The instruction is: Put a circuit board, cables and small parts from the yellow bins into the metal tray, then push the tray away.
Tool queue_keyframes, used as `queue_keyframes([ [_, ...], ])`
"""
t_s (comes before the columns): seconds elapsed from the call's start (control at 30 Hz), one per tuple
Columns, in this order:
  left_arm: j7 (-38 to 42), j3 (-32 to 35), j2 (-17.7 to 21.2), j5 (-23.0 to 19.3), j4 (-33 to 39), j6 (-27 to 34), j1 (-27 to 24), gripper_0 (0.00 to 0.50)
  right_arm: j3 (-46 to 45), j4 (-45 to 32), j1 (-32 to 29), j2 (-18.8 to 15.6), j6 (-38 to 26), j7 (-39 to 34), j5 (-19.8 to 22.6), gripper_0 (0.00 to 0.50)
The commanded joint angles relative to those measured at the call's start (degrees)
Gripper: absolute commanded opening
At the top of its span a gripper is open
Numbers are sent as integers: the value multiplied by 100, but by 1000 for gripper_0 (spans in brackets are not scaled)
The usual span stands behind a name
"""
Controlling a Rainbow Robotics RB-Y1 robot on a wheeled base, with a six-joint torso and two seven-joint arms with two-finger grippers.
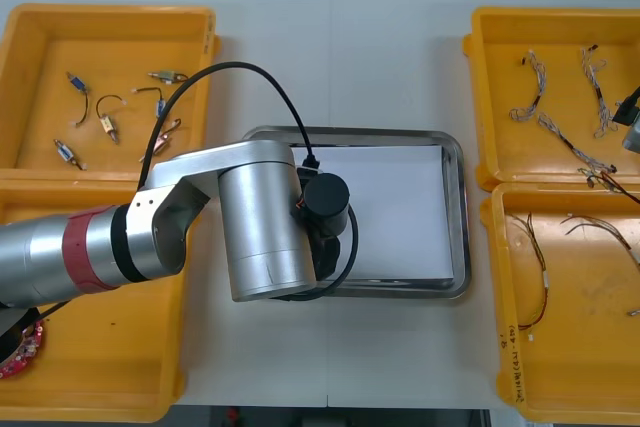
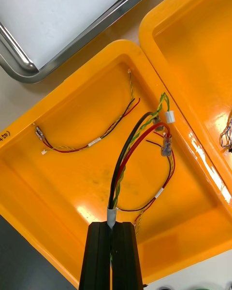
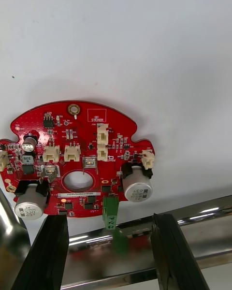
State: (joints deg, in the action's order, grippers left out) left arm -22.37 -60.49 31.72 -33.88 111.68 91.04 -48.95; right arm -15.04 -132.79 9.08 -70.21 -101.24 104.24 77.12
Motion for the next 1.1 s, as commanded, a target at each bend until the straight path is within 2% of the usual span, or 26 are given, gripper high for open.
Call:
queue_keyframes([
  [0.03, 338, 354, 97, -172, 416, 133, -229, 500, 36, 16, 138, -229, -45, 149, 22, 1],
  [0.37, 206, 1118, 519, -796, 891, 801, -220, 500, 36, 42, 138, -229, -45, 149, 49, 0],
  [0.53, -40, 1672, 897, -1262, 1076, 1117, -220, 500, 36, 51, 147, -229, -45, 122, 75, 1],
  [0.7, -242, 2156, 1310, -1816, 1093, 1179, -229, 500, 36, 51, 164, -229, -45, 114, 92, 0],
  [0.8, -418, 2402, 1512, -1991, 1084, 1311, -220, 500, 45, 34, 235, -229, -45, 140, 128, 0],
  [1.1, -1068, 3158, 1846, -2290, 522, 1390, -220, 500, 713, -248, 1070, -229, -97, 43, 277, 0],
])
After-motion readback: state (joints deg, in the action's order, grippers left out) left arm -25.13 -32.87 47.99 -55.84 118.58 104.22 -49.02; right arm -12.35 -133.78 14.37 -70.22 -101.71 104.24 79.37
